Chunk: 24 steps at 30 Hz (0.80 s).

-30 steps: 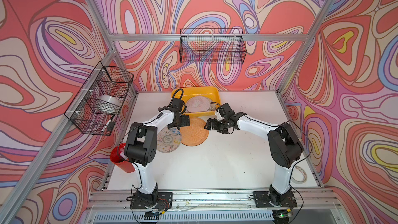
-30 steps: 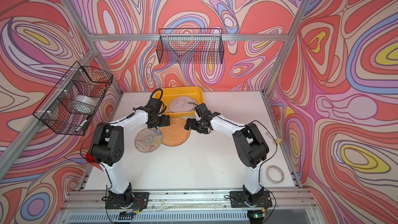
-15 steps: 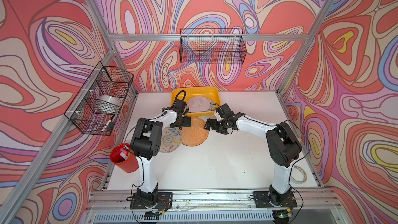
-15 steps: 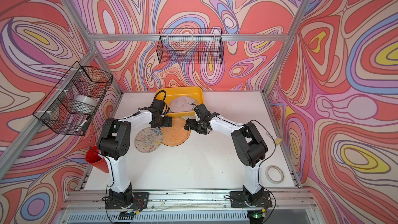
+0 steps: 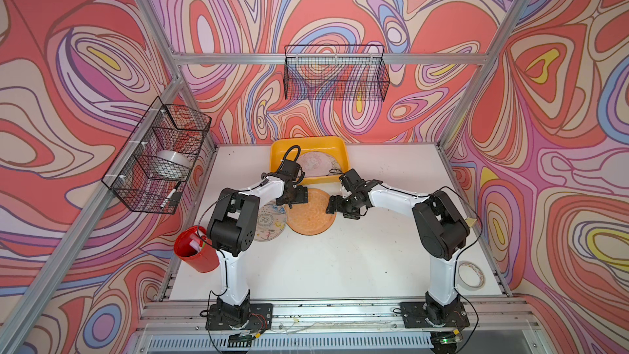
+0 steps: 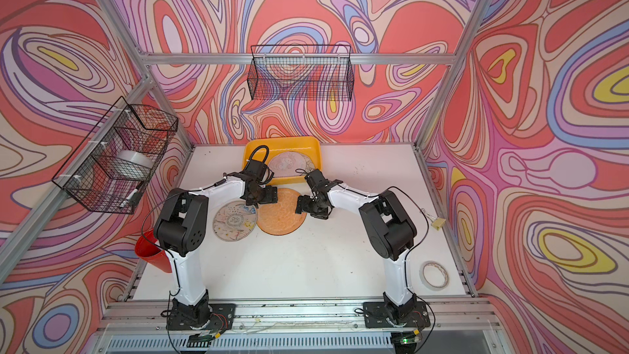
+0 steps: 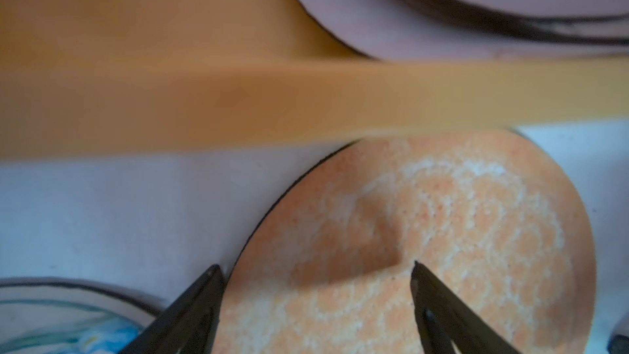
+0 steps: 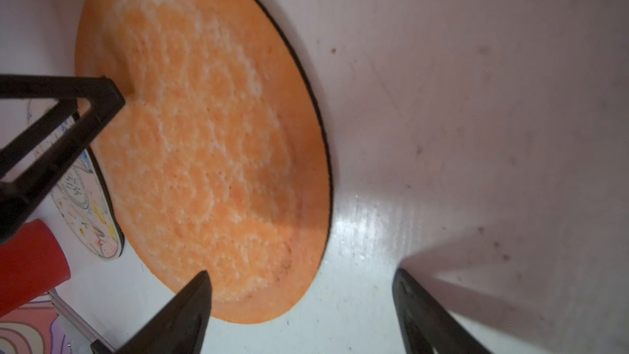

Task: Put the coasters into the storage box
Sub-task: Pick up the coaster from the center of the board.

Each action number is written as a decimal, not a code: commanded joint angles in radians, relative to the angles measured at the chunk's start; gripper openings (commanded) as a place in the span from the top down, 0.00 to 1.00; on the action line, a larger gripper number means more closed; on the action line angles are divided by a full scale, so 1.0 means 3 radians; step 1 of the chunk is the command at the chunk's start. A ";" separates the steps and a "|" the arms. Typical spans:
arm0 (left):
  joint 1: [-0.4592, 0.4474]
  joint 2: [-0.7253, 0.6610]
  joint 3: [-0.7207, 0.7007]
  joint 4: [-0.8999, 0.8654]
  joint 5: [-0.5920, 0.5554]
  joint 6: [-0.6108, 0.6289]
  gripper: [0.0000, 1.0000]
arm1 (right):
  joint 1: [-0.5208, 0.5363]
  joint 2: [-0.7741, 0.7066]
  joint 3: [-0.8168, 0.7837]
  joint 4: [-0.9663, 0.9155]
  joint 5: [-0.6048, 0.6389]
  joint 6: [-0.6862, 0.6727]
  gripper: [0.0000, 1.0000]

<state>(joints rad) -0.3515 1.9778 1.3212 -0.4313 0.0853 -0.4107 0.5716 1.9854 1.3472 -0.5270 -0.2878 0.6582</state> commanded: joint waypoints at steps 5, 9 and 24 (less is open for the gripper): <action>-0.0131 0.0025 -0.0281 -0.0180 0.0328 -0.0249 0.16 | 0.0067 0.0226 0.0153 -0.0293 -0.0026 0.0045 0.22; -0.0162 -0.0009 -0.0352 -0.0140 0.0369 -0.0273 0.17 | 0.0105 0.0317 0.0167 -0.0242 -0.0095 0.0083 0.28; -0.0209 -0.0112 -0.0512 -0.0061 0.0433 -0.0316 0.19 | 0.0154 0.0418 0.0270 -0.0150 -0.0059 0.0123 0.74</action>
<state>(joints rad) -0.3809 1.9179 1.2209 -0.3462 0.1104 -0.4618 0.5877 2.0525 1.4254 -0.6220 -0.2699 0.6918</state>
